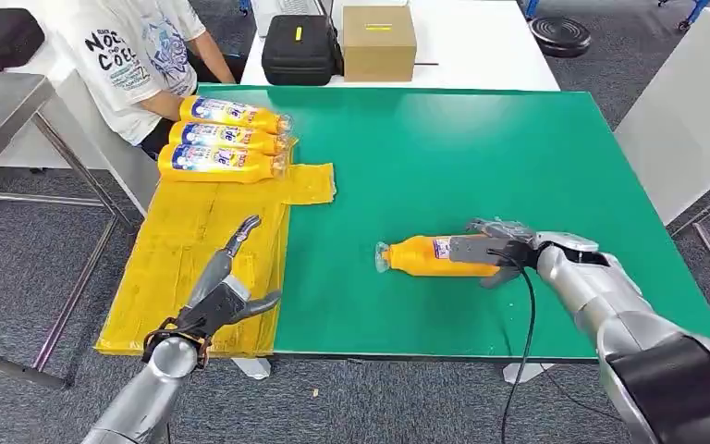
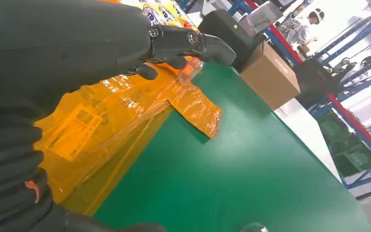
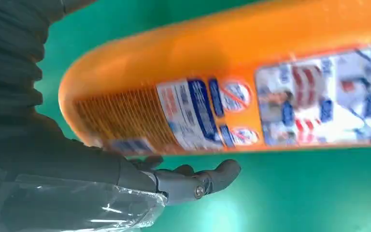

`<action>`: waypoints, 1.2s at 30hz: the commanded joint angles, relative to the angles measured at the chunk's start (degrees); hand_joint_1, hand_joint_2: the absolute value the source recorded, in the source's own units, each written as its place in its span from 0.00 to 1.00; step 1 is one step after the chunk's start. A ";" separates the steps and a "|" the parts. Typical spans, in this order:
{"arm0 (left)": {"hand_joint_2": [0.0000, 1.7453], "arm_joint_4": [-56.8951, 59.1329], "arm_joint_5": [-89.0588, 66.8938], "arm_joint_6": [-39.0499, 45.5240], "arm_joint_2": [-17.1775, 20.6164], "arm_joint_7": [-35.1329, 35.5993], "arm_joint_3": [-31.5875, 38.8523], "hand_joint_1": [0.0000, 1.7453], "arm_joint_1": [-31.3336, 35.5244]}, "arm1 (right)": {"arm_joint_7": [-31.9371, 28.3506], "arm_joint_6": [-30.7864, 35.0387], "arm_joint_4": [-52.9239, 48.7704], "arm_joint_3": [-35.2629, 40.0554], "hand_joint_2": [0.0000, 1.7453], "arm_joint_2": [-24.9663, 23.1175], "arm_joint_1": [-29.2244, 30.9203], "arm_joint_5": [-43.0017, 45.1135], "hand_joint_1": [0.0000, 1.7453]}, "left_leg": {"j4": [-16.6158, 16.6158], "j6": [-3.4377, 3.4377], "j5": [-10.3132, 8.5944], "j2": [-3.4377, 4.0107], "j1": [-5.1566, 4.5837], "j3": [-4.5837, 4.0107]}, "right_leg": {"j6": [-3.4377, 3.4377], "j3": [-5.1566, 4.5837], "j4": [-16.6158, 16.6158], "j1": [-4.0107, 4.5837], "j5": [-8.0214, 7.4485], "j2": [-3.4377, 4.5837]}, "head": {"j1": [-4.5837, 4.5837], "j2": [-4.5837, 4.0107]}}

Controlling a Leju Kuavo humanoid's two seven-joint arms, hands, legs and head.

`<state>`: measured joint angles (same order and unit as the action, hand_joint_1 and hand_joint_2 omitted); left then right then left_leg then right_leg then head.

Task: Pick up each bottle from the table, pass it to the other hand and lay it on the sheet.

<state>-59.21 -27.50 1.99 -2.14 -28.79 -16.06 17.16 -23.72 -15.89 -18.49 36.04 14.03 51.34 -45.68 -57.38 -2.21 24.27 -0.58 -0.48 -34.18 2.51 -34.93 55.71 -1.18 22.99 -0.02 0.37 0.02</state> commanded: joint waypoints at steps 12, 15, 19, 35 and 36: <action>1.00 3.08 0.18 -0.51 0.37 0.08 -0.05 0.00 2.14 | 0.63 -0.45 2.33 -1.08 1.00 -0.39 -1.67 0.27 0.00 | 0.01 0.10 0.05 0.01 0.07 0.13 | -0.09 0.15 -0.04 0.08 0.04 -0.03 | 0.00 0.00; 1.00 3.27 0.19 -0.48 0.15 0.22 -0.05 0.00 2.19 | 0.79 -0.17 2.47 -1.06 1.00 -0.55 -2.59 0.05 0.00 | 0.02 0.11 0.05 -0.01 0.09 0.17 | -0.09 0.19 -0.06 0.09 0.05 -0.05 | 0.00 0.00; 1.00 3.42 0.10 -0.29 -0.16 0.45 0.02 0.00 2.13 | 1.15 0.36 2.56 -1.14 1.00 -1.16 -2.96 -0.22 0.95 | 0.02 0.16 0.10 0.01 0.13 0.29 | -0.14 0.31 -0.09 0.14 0.09 -0.05 | 0.00 0.00; 1.00 1.37 0.01 -0.09 0.58 0.96 0.61 0.00 0.66 | 0.54 3.17 1.07 -0.88 1.00 -1.71 -3.21 -1.77 1.00 | 0.02 0.12 0.08 0.14 0.09 0.23 | -0.11 0.21 -0.05 0.10 0.04 0.07 | 0.00 0.00; 1.00 1.37 0.01 -0.09 0.58 0.96 0.61 0.00 0.66 | 0.54 3.17 1.07 -0.88 1.00 -1.71 -3.21 -1.77 1.00 | 0.04 0.10 0.07 0.14 0.07 0.23 | -0.10 0.20 -0.05 0.08 0.03 0.08 | 0.00 0.00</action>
<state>-59.23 -27.45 1.95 -2.16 -28.41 -16.06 17.13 -22.75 -13.11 -18.49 34.86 13.88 48.25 -46.75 -57.38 -2.21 24.27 -0.52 -0.47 -34.09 2.50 -34.87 55.71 -1.17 22.98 0.00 0.37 0.02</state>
